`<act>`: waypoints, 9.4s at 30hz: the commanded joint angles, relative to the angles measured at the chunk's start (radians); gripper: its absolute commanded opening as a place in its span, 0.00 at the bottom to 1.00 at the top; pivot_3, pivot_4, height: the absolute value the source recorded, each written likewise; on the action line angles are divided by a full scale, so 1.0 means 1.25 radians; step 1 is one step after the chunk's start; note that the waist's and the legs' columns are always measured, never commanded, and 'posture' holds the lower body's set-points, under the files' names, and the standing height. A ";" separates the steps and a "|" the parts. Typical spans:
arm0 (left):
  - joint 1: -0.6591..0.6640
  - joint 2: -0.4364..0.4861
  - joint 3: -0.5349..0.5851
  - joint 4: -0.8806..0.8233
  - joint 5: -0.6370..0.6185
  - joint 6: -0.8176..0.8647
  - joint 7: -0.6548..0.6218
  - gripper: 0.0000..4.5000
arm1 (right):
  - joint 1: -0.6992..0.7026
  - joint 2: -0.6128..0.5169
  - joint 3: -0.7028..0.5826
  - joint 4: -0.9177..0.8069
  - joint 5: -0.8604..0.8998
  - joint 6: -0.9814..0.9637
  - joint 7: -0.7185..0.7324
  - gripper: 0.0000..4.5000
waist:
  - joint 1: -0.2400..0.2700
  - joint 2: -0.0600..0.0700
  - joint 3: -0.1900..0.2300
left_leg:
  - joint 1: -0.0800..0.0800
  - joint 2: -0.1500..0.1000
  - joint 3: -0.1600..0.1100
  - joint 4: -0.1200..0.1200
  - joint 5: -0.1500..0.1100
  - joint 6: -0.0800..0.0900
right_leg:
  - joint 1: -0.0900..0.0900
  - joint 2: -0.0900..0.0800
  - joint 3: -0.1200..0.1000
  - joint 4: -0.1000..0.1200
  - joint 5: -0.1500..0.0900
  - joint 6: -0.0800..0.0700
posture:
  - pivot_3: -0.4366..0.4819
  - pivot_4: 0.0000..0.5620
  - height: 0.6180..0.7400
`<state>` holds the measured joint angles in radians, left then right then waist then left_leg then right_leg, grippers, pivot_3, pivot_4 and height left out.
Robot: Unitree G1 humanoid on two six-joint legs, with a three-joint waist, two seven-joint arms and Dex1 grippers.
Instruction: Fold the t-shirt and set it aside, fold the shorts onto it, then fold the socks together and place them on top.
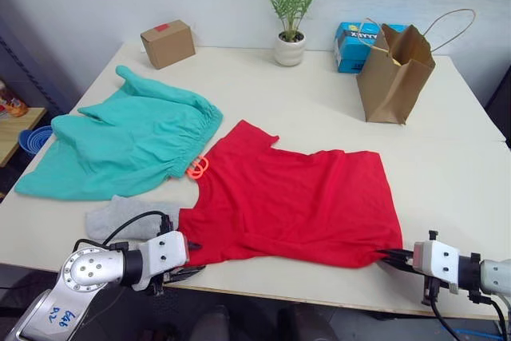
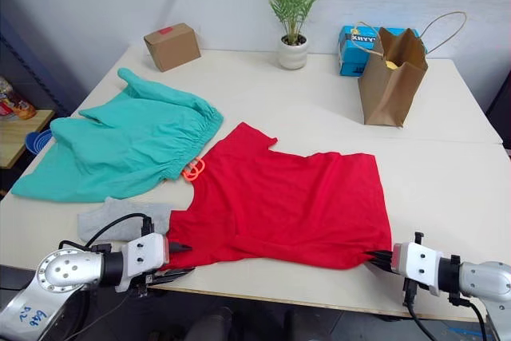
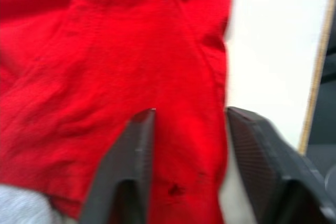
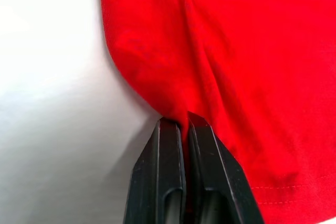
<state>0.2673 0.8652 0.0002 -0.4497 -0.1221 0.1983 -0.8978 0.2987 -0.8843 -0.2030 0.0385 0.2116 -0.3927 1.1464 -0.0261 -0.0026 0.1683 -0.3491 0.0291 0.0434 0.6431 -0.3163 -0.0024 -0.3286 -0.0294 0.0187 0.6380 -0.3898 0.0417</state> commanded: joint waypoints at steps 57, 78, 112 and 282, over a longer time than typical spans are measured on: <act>-0.910 -0.137 -0.099 0.855 -0.052 0.106 -0.097 1.00 | -0.635 -0.032 0.050 0.389 0.095 0.510 0.028 1.00 | -0.002 -0.013 0.018 | -0.033 0.001 -0.003 0.013 0.009 -0.012 | -0.041 0.003 -0.008 0.025 0.002 0.008 | 0.48 0.27 1.00; -1.180 -0.380 -0.078 1.363 0.097 0.018 0.042 1.00 | -0.864 0.003 0.161 0.730 -0.076 0.453 0.146 1.00 | -0.001 -0.013 0.019 | -0.033 0.000 -0.003 0.021 0.010 -0.012 | -0.043 0.002 -0.008 0.034 0.003 0.010 | 0.48 0.27 1.00; -1.219 -0.373 0.075 1.376 0.060 -0.018 -0.064 0.00 | -0.772 -0.066 0.053 0.606 0.007 0.484 0.247 0.00 | -0.001 -0.013 0.018 | -0.033 0.000 -0.002 0.024 0.010 -0.012 | -0.044 0.002 -0.009 0.036 0.003 0.010 | 0.48 0.27 1.00; -0.735 -0.411 -0.194 0.536 -0.009 0.066 0.022 0.01 | -0.273 0.128 0.091 -0.139 0.061 0.413 -0.163 0.00 | 0.004 -0.015 0.018 | -0.032 0.000 -0.006 0.030 0.008 -0.008 | -0.038 0.002 -0.009 0.037 0.003 0.011 | 0.48 0.27 1.00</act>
<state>-0.6512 0.3619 -0.2298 0.2487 -0.1708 0.2850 -0.9321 -0.0569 -0.7278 -0.1063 -0.1604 0.3392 0.1773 0.9490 -0.0212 -0.0211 0.1913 -0.3890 0.0289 0.0365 0.6806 -0.3062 -0.0122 -0.3756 -0.0269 0.0080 0.6839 -0.3859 0.0552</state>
